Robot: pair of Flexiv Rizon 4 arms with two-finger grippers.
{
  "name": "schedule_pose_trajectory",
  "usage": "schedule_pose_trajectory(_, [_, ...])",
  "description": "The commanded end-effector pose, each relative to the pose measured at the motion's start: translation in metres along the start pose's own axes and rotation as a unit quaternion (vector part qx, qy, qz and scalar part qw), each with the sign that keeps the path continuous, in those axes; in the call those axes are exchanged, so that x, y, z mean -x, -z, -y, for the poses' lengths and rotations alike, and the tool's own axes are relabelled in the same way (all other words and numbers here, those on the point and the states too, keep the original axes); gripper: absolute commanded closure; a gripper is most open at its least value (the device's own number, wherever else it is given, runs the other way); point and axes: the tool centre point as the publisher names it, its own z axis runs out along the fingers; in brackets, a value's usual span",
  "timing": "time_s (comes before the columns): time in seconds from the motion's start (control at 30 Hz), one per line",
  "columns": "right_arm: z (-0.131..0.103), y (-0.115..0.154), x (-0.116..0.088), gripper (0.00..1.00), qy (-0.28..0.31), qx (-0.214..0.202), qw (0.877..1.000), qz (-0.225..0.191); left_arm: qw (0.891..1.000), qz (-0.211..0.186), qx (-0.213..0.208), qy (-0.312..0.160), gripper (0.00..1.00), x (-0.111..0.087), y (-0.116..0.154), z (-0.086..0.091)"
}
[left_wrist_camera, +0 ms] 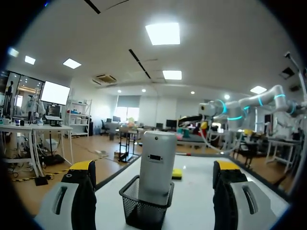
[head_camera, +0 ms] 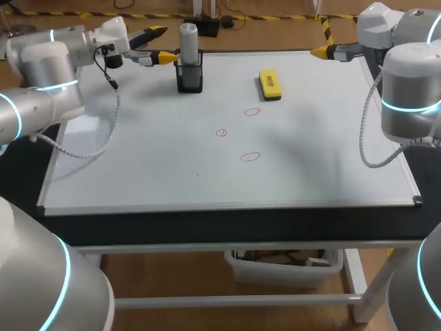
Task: Pick up the inspection probe, press it on each red-marked spot on the whiteboard one by one, put down the probe, pick up the eraser, and wipe off all the red marks.
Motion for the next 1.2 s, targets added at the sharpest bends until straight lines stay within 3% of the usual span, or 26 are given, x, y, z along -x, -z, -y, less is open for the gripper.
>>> schedule_pose_trajectory(0.03, [0.001, 0.0, 0.0, 0.0, 0.0, 0.001, 1.0, 0.0, 0.992, -0.123, 0.004, -0.001, 0.0, 0.01, -0.013, -0.002])
schedule_pose_trajectory(0.47, [0.001, 0.0, 0.0, 0.0, 0.0, 0.001, 1.0, 0.0, 0.987, -0.158, 0.014, 0.003, 0.0, 0.004, -0.045, -0.004])
schedule_pose_trajectory(1.2, [0.001, 0.0, 0.0, 0.0, 0.0, 0.001, 1.0, 0.0, 0.997, -0.076, 0.031, 0.001, 0.0, -0.01, -0.065, -0.007])
